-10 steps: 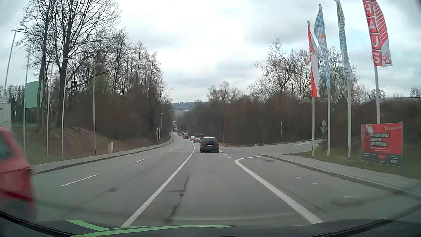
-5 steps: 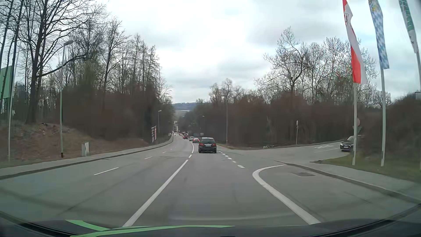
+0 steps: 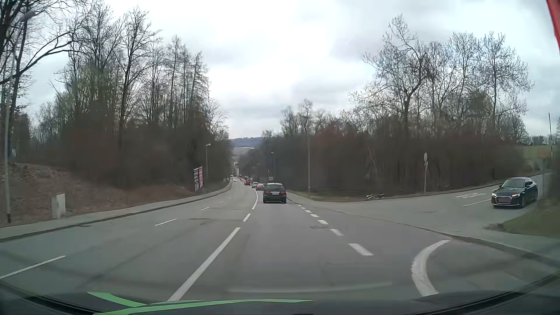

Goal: Follow the waypoints while adhering to traffic rules and regulations

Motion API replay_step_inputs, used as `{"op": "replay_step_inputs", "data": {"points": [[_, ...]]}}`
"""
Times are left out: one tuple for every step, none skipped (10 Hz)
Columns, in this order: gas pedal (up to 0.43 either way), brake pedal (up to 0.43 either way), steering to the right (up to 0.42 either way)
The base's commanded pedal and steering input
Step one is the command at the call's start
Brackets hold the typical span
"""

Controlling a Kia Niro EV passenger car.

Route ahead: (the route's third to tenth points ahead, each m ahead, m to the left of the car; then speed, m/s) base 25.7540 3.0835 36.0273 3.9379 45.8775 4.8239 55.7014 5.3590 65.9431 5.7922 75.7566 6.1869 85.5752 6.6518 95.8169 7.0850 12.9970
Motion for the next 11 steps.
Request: {"op": "replay_step_inputs", "data": {"points": [[0.0, 0.11, -0.008], [0.0, 0.104, -0.008], [0.0, 0.104, -0.007], [0.0, 0.104, -0.008], [0.0, 0.104, -0.008], [0.0, 0.104, -0.007], [0.0, 0.098, -0.007], [0.0, 0.098, -0.007], [0.0, 0.098, -0.008], [0.0, 0.098, -0.007], [0.0, 0.098, -0.007]]}}
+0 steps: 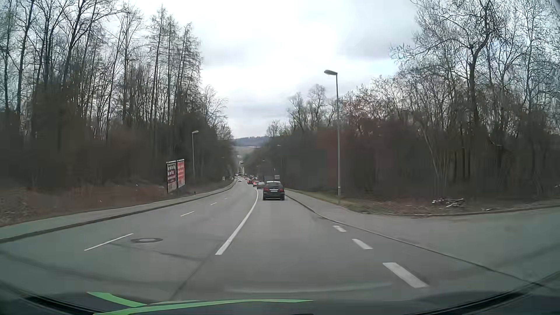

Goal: Follow the waypoints while adhering to traffic rules and regulations

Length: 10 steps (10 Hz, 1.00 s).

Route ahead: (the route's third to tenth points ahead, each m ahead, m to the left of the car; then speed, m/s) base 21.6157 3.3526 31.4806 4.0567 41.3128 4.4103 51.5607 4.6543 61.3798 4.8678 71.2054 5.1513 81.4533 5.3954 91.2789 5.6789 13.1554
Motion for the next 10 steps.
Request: {"op": "replay_step_inputs", "data": {"points": [[0.0, 0.091, -0.007], [0.0, 0.091, -0.007], [0.0, 0.091, -0.007], [0.0, 0.091, -0.007], [0.0, 0.091, -0.007], [0.0, 0.091, -0.007], [0.0, 0.091, -0.007], [0.0, 0.091, -0.007], [0.0, 0.085, -0.007], [0.0, 0.091, -0.007]]}}
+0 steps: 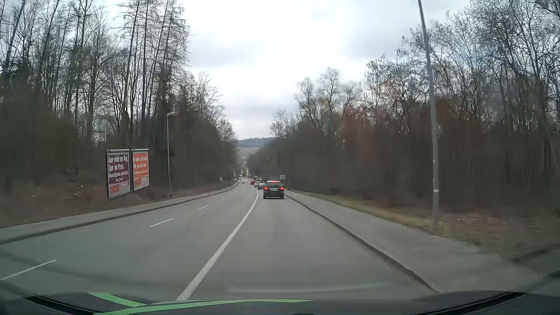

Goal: Follow the waypoints while adhering to traffic rules and regulations

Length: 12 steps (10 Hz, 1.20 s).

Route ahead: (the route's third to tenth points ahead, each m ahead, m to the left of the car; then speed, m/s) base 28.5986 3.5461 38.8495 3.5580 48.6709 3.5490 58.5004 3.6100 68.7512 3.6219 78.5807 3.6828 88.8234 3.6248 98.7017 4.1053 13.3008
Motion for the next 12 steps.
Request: {"op": "replay_step_inputs", "data": {"points": [[0.0, 0.091, -0.007], [0.0, 0.091, -0.006], [0.0, 0.098, -0.007], [0.0, 0.098, -0.007], [0.0, 0.098, -0.007], [0.0, 0.11, -0.007], [0.0, 0.104, -0.007], [0.0, 0.11, -0.007], [0.0, 0.11, -0.007], [0.0, 0.11, -0.007], [0.0, 0.116, -0.007], [0.0, 0.116, -0.008]]}}
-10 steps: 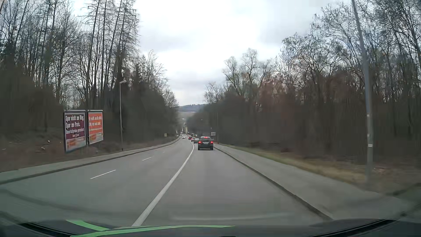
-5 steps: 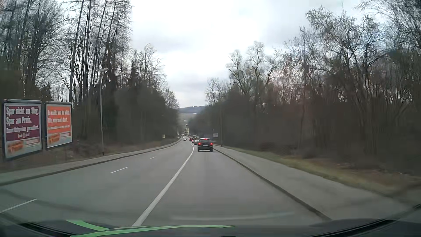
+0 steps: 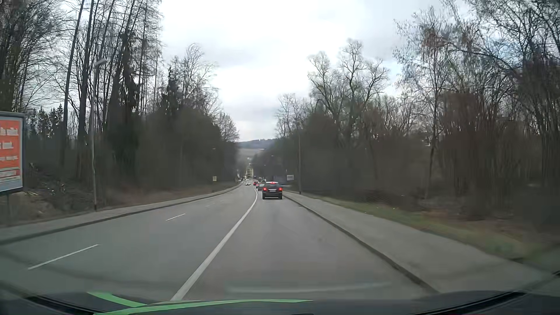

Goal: Follow the waypoints while adhering to traffic rules and regulations

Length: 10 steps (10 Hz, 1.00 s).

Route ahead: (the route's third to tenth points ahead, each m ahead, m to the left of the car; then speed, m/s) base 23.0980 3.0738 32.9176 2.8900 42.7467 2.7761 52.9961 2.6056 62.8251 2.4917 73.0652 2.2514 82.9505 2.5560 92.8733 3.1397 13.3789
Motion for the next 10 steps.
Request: {"op": "replay_step_inputs", "data": {"points": [[0.0, 0.116, -0.008], [0.0, 0.122, -0.008], [0.0, 0.122, -0.009], [0.0, 0.122, -0.009], [0.0, 0.122, -0.01], [0.0, 0.122, -0.01], [0.0, 0.122, -0.01], [0.0, 0.122, -0.01], [0.0, 0.122, -0.01], [0.0, 0.116, -0.01]]}}
